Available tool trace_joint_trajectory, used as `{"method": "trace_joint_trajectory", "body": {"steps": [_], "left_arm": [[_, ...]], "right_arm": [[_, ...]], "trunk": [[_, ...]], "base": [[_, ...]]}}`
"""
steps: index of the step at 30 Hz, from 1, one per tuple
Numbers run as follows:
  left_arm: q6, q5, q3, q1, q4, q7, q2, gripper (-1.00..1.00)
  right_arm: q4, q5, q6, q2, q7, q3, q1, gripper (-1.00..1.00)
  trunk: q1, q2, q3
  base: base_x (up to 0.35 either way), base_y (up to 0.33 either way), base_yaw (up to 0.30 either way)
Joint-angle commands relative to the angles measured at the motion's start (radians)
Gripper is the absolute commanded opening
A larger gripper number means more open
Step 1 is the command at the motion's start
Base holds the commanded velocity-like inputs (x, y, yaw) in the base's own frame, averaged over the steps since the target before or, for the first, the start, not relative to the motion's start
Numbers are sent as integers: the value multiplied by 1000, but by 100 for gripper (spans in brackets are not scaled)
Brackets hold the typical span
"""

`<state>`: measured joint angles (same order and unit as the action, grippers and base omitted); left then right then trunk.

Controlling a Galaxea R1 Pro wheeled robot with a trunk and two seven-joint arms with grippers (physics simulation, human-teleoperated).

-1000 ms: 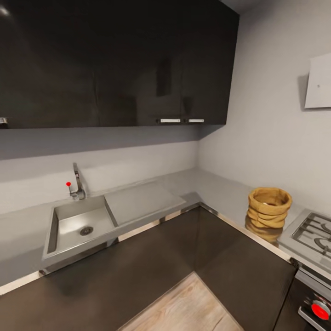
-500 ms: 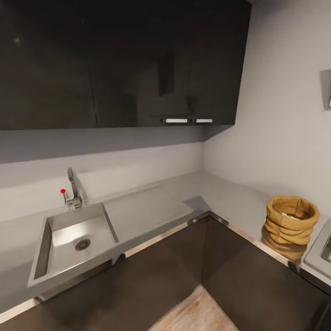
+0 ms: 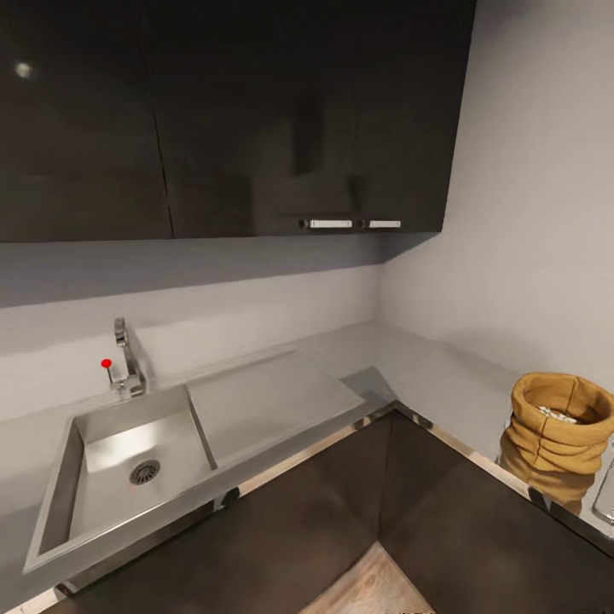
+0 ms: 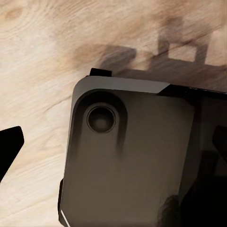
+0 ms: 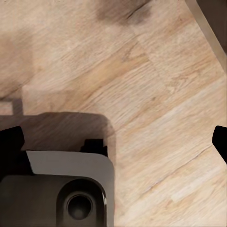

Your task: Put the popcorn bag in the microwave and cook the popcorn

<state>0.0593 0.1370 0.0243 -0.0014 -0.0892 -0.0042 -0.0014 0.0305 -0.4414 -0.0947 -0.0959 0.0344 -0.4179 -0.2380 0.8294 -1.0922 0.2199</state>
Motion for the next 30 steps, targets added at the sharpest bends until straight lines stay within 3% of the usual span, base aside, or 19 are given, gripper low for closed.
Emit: {"method": "trace_joint_trajectory", "body": {"steps": [1, 30], "left_arm": [[2, 7, 2, 0, -1, 0, 0, 100], [2, 7, 3, 0, -1, 1, 0, 100]], "right_arm": [[3, -7, -6, -1, 2, -9, -1, 100], [3, -6, -7, -1, 1, -9, -1, 100]], "trunk": [[0, -1, 1], [0, -1, 1]], "base": [[2, 0, -176], [0, 0, -244]]}}
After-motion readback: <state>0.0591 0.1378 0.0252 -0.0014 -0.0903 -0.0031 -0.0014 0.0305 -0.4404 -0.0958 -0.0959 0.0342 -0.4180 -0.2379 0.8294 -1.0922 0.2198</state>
